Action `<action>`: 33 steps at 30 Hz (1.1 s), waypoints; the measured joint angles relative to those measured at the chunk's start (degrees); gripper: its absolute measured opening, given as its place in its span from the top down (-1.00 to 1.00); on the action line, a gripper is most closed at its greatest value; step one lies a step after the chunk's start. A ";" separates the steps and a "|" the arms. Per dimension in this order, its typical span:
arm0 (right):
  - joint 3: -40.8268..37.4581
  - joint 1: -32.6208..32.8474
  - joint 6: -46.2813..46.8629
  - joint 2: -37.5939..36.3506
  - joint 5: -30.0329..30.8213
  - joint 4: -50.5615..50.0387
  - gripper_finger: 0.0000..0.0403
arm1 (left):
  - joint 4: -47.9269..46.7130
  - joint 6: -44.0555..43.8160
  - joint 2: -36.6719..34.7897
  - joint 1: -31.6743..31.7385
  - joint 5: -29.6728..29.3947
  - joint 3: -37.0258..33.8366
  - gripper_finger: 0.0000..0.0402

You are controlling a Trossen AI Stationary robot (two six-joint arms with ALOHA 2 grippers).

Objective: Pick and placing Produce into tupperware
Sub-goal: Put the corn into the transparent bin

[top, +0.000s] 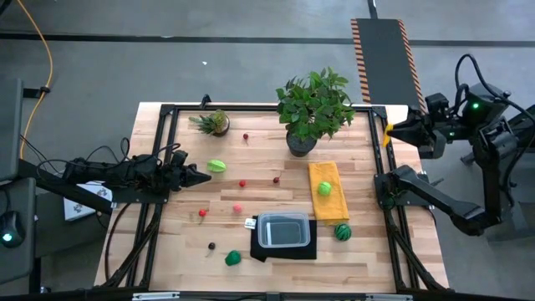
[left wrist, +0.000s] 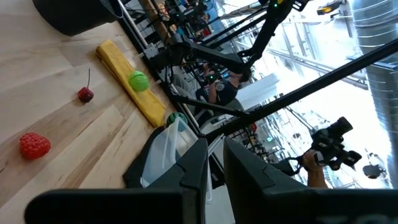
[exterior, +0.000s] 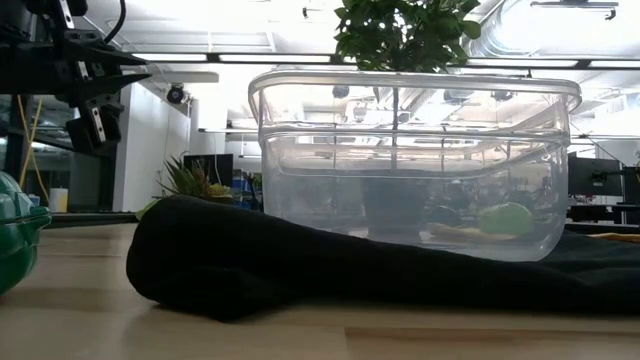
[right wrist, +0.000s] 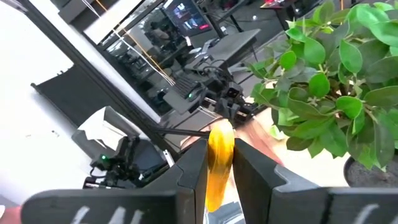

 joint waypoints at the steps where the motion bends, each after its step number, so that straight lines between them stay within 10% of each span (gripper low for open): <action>1: 0.00 0.00 -0.05 0.00 -0.03 0.01 0.69 | 0.00 0.01 0.00 0.00 0.01 0.00 0.79; 33: 0.00 0.00 0.95 1.43 -4.40 9.40 0.69 | 0.12 0.02 0.00 0.00 -1.30 0.00 0.79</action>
